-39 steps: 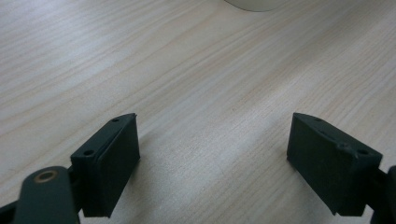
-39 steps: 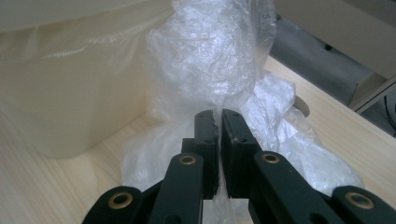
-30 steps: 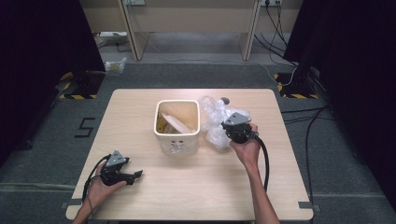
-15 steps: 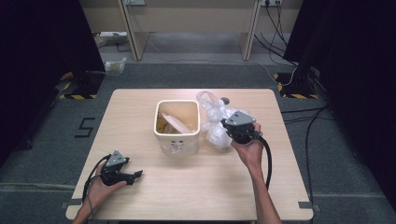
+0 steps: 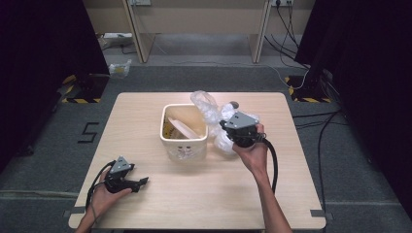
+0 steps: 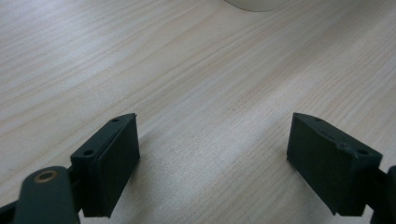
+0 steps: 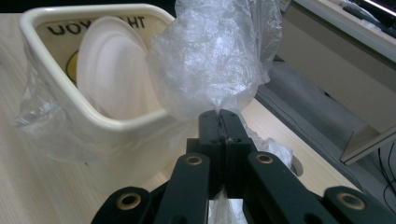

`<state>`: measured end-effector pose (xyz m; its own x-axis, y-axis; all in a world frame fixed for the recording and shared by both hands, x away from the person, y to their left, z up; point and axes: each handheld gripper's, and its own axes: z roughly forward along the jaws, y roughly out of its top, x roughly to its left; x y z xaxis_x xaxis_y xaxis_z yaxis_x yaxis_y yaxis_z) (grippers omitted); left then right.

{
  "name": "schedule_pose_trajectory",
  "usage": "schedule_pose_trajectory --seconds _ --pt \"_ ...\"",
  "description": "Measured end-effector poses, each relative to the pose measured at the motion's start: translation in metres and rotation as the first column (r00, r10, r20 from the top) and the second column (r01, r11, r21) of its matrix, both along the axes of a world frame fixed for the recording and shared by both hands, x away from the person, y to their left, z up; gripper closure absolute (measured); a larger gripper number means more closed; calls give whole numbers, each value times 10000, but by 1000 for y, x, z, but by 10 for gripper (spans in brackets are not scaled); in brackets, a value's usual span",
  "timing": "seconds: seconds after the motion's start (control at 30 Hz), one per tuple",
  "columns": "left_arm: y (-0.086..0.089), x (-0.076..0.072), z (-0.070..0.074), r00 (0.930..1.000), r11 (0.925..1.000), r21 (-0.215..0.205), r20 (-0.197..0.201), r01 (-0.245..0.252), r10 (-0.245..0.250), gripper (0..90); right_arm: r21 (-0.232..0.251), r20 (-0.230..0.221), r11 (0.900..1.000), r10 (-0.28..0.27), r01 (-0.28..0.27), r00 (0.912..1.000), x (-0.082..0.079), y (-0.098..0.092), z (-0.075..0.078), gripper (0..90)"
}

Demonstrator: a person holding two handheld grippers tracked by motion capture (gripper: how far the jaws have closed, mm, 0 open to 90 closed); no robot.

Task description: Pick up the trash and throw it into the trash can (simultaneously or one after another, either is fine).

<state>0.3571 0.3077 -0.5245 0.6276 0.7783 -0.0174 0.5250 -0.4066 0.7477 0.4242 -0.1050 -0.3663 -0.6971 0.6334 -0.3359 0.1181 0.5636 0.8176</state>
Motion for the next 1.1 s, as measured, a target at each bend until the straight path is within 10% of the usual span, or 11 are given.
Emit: schedule_pose_trajectory --seconds 0.57,1.1 --pt "0 0 0 10000 10000 21 -6 22 -22 161 -425 -263 9931 1080 -1091 9938 4 63 10 890" --pt "0 0 0 10000 10000 14 -43 34 -34 161 -463 -1567 9932 986 -1070 9827 25 87 -13 765"
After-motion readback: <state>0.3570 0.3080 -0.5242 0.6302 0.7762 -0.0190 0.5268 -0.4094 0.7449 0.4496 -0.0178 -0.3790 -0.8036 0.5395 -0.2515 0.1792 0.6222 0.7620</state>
